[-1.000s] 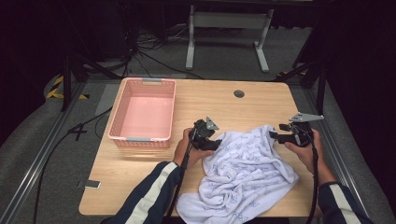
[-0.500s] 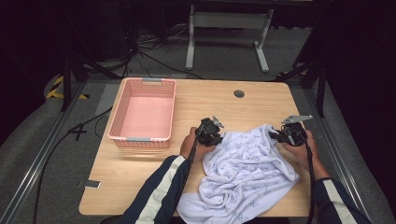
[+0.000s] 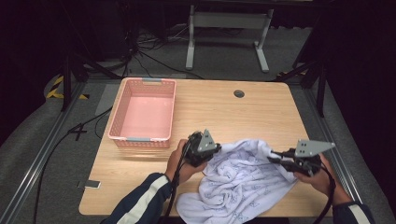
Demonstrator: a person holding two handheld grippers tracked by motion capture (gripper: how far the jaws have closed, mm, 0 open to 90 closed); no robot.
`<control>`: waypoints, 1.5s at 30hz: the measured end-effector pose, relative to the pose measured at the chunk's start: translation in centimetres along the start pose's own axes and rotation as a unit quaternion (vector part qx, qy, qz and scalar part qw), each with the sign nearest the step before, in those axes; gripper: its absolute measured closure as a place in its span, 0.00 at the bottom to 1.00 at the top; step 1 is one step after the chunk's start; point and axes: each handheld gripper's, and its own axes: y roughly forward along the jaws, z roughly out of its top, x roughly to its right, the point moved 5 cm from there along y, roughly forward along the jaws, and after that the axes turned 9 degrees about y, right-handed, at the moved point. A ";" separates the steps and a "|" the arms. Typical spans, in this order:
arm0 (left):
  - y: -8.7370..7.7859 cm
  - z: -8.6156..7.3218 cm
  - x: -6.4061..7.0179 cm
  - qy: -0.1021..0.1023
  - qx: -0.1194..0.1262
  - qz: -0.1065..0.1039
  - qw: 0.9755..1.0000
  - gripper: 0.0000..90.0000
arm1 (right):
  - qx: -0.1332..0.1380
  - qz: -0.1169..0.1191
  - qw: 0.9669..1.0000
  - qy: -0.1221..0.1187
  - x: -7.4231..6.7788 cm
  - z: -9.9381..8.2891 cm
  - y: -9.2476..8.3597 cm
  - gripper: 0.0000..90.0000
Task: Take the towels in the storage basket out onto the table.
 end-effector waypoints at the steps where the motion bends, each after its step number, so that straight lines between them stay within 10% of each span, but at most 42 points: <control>1: -0.2 -0.6 1.0 0.009 -0.011 -0.006 1.000 0.96 | -0.011 0.005 1.000 -0.007 -0.8 -0.6 0.0 0.86; 6: -1.1 -4.1 4.6 0.024 -0.076 -0.030 0.996 0.95 | -0.060 0.010 0.998 -0.023 -3.3 -3.6 0.1 0.71; 10: -1.5 -5.0 4.4 0.012 -0.077 -0.028 0.997 0.91 | -0.072 0.001 0.997 -0.024 -3.9 -4.6 -0.6 0.63; 17: -3.2 -4.4 3.1 -0.012 -0.037 0.003 0.999 0.76 | 0.040 -0.029 0.997 0.064 -2.7 -2.7 -4.5 0.55; 22: -2.4 -3.9 2.1 -0.027 -0.024 -0.014 0.999 0.55 | 0.016 -0.058 0.992 0.107 -1.5 -2.2 -1.9 0.50; 27: -0.5 -4.2 2.7 -0.026 -0.051 -0.051 0.997 0.41 | -0.033 -0.009 0.993 0.115 -2.2 -2.6 1.8 0.46; 36: -0.5 -5.5 3.0 0.004 -0.097 -0.061 0.993 0.70 | -0.069 0.066 0.995 0.013 -7.0 -2.9 2.6 0.61; 45: -2.0 -7.5 0.5 -0.038 -0.129 0.028 0.991 0.79 | -0.074 0.121 0.989 -0.043 -10.0 -3.3 1.3 0.56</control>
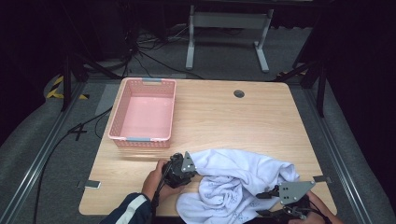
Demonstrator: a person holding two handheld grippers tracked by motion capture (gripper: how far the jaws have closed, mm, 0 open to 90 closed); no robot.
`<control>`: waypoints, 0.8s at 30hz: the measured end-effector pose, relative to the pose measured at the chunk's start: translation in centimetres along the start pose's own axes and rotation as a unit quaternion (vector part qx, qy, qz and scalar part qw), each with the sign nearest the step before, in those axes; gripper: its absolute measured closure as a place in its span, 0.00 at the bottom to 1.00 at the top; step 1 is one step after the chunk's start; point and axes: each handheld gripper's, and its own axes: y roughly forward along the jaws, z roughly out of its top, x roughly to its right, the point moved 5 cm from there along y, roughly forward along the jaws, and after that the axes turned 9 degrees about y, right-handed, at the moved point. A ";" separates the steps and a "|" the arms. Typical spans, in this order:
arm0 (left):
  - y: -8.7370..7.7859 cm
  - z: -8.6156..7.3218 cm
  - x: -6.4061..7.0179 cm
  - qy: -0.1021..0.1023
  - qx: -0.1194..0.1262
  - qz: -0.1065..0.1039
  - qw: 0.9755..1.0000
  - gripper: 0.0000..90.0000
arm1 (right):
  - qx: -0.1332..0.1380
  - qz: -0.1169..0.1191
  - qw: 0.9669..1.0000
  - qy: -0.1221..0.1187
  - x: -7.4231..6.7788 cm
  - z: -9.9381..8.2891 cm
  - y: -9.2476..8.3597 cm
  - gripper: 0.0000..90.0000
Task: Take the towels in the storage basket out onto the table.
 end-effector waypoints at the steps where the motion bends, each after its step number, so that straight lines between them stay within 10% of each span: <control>1: -0.1 -0.1 -0.2 -0.003 0.003 0.006 1.000 0.79 | 0.006 0.001 1.000 -0.002 -0.1 0.1 -0.4 0.56; 8: -0.8 0.0 -0.3 0.010 0.015 0.003 1.000 0.77 | 0.072 -0.085 0.991 0.074 3.0 0.5 -3.0 0.47; 11: -1.0 -0.1 0.0 0.010 0.016 -0.006 1.000 0.81 | 0.049 -0.110 0.990 0.072 3.7 -0.1 -2.6 0.46; 15: -1.0 -0.2 0.0 0.013 0.016 -0.014 1.000 0.88 | 0.027 -0.095 0.992 0.084 4.4 -0.6 -1.3 0.52; 20: -1.2 -0.3 0.1 0.015 0.017 -0.017 1.000 0.87 | 0.009 -0.087 0.995 0.046 3.5 -0.6 -0.4 0.89; 24: -1.9 -0.3 -0.1 -0.019 0.040 -0.025 0.999 0.55 | 0.054 -0.087 0.994 0.029 2.8 0.6 -2.1 0.95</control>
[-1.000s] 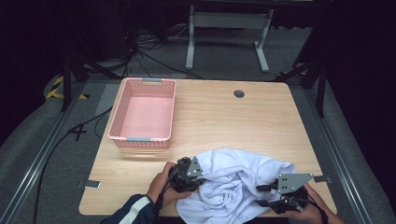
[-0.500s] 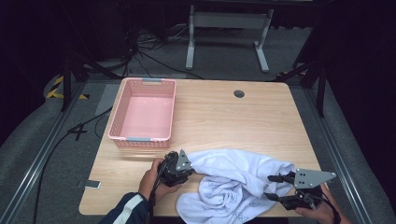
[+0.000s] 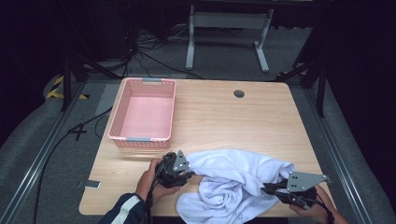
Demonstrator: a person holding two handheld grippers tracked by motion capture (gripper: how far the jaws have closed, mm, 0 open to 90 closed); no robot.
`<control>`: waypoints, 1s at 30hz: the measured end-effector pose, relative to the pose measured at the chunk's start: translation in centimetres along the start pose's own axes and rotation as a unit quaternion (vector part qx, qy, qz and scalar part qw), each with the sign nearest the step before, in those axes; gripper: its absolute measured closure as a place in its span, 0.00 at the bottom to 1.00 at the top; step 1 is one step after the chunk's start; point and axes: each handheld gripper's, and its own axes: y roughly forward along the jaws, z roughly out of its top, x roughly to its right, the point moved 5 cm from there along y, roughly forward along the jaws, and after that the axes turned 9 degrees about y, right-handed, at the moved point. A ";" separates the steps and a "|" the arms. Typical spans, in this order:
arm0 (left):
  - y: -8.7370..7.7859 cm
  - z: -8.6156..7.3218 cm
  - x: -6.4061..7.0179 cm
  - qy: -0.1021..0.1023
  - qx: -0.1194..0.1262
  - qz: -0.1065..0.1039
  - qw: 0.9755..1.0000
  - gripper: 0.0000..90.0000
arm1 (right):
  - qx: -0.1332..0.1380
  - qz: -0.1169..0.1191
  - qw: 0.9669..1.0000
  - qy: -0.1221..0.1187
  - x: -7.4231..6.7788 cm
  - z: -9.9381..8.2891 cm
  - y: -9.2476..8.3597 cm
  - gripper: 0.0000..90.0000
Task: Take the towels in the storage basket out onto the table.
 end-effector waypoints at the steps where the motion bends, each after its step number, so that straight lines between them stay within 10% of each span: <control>1: 0.0 0.0 0.0 0.000 0.000 0.000 1.000 0.50 | 0.014 0.021 1.000 -0.001 -0.4 0.4 -0.5 0.95; 5: -0.7 1.2 0.6 0.018 0.030 -0.019 0.999 0.39 | -0.008 0.085 0.995 -0.059 -3.3 0.6 -0.9 0.93; 11: -0.5 2.0 2.4 0.061 0.034 -0.065 0.995 0.39 | -0.047 0.081 0.993 -0.076 -4.4 -0.2 0.2 0.92; 14: 1.1 1.3 2.9 0.088 -0.003 -0.080 0.993 0.38 | -0.039 0.053 0.996 -0.063 -3.5 -0.3 0.2 0.95; 21: 3.0 0.3 1.4 0.067 -0.057 -0.045 0.995 0.57 | 0.020 -0.020 1.000 -0.012 -0.9 0.7 -1.4 0.96; 30: 3.2 2.5 -1.1 0.022 -0.022 0.018 0.999 0.96 | 0.063 -0.129 0.989 0.043 4.9 1.9 -4.1 0.96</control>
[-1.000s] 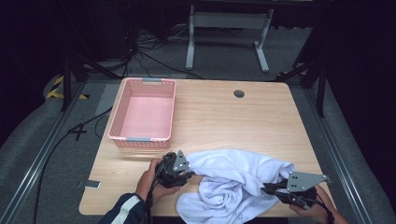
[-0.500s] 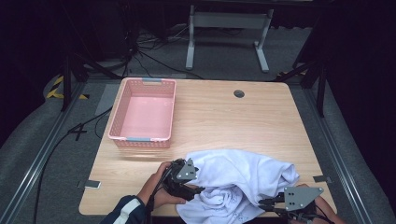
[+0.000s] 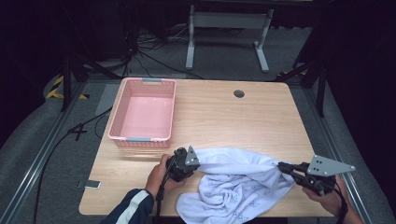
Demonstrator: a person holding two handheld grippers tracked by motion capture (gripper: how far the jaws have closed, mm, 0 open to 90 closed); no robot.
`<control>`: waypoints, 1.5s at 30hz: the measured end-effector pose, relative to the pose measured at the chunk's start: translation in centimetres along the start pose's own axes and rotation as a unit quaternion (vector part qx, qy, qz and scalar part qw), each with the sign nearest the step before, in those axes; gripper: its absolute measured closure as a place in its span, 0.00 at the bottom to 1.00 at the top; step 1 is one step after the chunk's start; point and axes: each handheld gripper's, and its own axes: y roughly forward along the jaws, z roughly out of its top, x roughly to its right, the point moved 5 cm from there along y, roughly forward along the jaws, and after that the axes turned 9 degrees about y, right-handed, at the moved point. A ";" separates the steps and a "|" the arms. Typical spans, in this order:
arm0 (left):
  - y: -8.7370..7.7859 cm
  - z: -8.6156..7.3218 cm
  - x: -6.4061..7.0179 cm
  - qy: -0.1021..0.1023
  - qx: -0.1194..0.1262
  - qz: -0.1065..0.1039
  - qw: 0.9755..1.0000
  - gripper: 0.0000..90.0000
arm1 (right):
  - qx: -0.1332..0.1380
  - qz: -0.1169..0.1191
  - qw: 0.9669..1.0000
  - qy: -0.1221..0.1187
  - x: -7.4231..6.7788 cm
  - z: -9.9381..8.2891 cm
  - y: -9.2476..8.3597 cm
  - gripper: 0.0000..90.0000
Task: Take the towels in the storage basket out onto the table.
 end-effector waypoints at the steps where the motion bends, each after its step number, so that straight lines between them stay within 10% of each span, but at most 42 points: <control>1: 0.0 0.5 -0.3 0.002 0.002 0.012 1.000 0.96 | 0.001 -0.009 1.000 -0.001 0.6 0.3 0.1 0.96; 6: 0.0 4.8 -3.8 -0.012 0.028 0.093 0.995 0.96 | -0.006 -0.061 0.998 0.001 4.3 2.4 1.2 0.96; 9: 1.4 7.4 -7.6 -0.034 0.023 0.152 0.988 0.96 | -0.032 -0.108 0.994 0.002 8.7 4.6 3.9 0.96; 12: 3.1 8.0 -9.7 -0.070 0.000 0.151 0.986 0.96 | -0.052 -0.125 0.991 0.008 10.7 5.3 5.8 0.96; 22: 8.9 6.6 -15.3 -0.104 -0.119 0.200 0.967 0.96 | -0.133 -0.155 0.979 0.020 14.5 5.5 15.3 0.90; 25: 9.9 6.7 -14.6 -0.115 -0.126 0.166 0.971 0.90 | -0.150 -0.154 0.976 0.021 14.1 5.3 16.7 0.78; 27: 10.5 7.1 -13.9 -0.108 -0.119 0.167 0.973 0.78 | -0.137 -0.125 0.982 0.044 13.6 5.1 17.2 0.65; 33: 11.7 7.3 -12.5 -0.113 -0.109 0.144 0.977 0.72 | -0.119 -0.112 0.981 0.103 14.9 4.0 15.1 0.60; 39: 11.4 6.6 -12.3 -0.123 -0.094 0.128 0.980 0.75 | -0.134 -0.156 0.964 0.167 18.0 0.6 13.4 0.60; 45: 11.1 6.9 -12.0 -0.122 -0.057 0.136 0.981 0.72 | -0.163 -0.161 0.960 0.161 18.0 -1.2 14.9 0.58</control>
